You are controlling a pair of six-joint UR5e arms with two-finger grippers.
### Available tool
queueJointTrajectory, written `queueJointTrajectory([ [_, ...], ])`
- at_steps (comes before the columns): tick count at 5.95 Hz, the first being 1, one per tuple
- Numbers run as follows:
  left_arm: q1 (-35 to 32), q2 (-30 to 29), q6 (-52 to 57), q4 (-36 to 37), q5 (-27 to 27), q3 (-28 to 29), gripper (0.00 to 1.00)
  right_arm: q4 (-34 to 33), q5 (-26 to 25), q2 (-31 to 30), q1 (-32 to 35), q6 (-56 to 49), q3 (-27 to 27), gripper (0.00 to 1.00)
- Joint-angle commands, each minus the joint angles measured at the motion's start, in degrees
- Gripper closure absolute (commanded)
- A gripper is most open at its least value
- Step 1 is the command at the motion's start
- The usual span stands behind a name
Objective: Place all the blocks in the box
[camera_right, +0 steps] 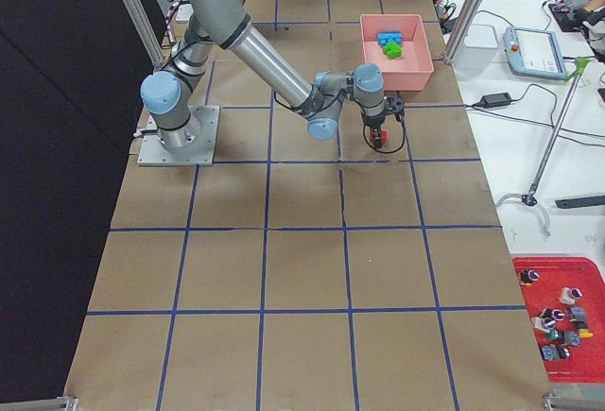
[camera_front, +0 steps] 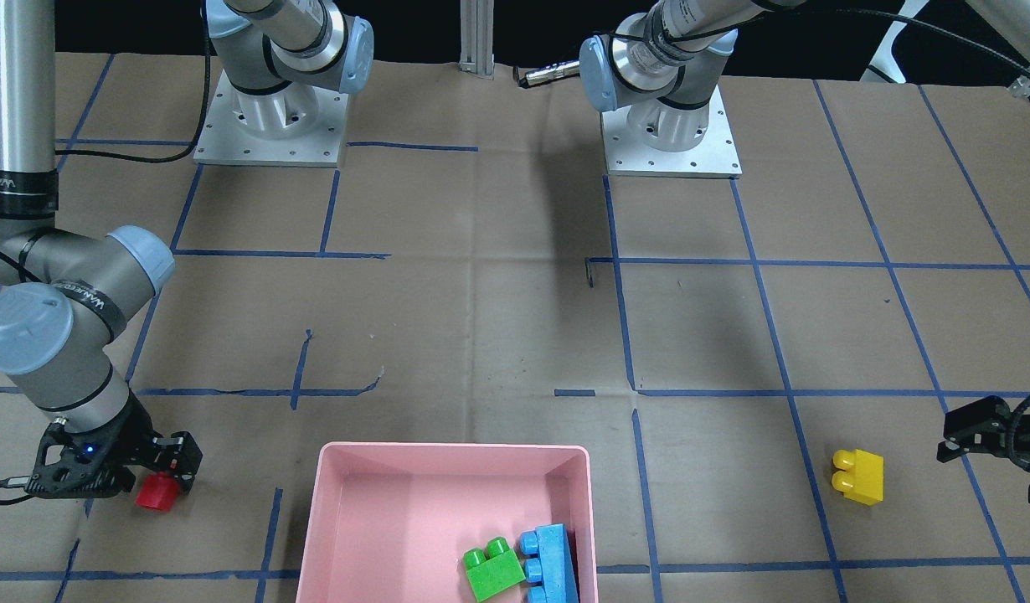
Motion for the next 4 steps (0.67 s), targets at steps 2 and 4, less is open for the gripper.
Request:
queueJointTrajectory([
  [2,0.98,-0.78,0.41,19.55,-0.57,-15.71,0.02,0.52,-0.60,0.11,-0.08,-0.02,-0.01,0.86],
  [4,0.89,-1.30,-1.60,30.78,-0.84,-24.01,0.02,1.40,-1.31,-1.03,-0.08,-0.29,-1.15,0.91],
])
